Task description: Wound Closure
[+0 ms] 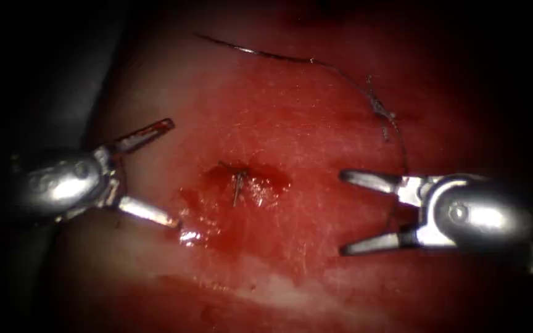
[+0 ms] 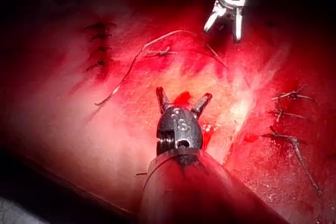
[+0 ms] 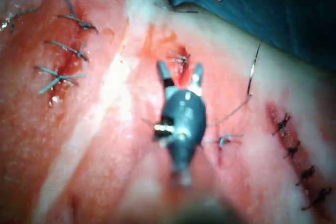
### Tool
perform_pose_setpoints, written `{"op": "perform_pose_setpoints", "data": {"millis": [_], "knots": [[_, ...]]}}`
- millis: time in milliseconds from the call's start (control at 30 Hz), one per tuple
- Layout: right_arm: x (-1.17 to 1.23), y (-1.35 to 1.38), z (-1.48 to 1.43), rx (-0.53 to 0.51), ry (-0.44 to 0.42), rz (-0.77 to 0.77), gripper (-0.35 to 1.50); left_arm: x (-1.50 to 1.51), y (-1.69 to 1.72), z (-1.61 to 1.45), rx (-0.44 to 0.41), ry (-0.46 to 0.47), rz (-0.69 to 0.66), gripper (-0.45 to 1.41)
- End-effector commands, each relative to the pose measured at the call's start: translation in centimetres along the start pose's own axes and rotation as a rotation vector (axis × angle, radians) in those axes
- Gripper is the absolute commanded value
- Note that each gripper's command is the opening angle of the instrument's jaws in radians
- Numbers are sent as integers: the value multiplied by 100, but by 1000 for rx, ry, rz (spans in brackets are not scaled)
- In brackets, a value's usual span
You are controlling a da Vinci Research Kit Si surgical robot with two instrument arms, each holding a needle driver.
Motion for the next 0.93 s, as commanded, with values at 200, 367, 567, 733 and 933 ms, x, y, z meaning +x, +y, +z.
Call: {"op": "perform_pose_setpoints", "data": {"millis": [200,367,567,733,933], "knots": [[-6,2,-2,13,19,-10,86,-11,-1,3,-10,-17,17,62],[-6,8,-17,-9,3,-7,73,-11,6,8,-13,-46,19,59],[-9,10,-25,-12,16,-9,71,-8,12,10,10,-91,17,67],[-12,10,-25,-17,20,-12,66,-5,17,13,25,-99,9,69],[-11,10,-21,-21,21,-12,66,-5,18,13,26,-100,9,69]]}}
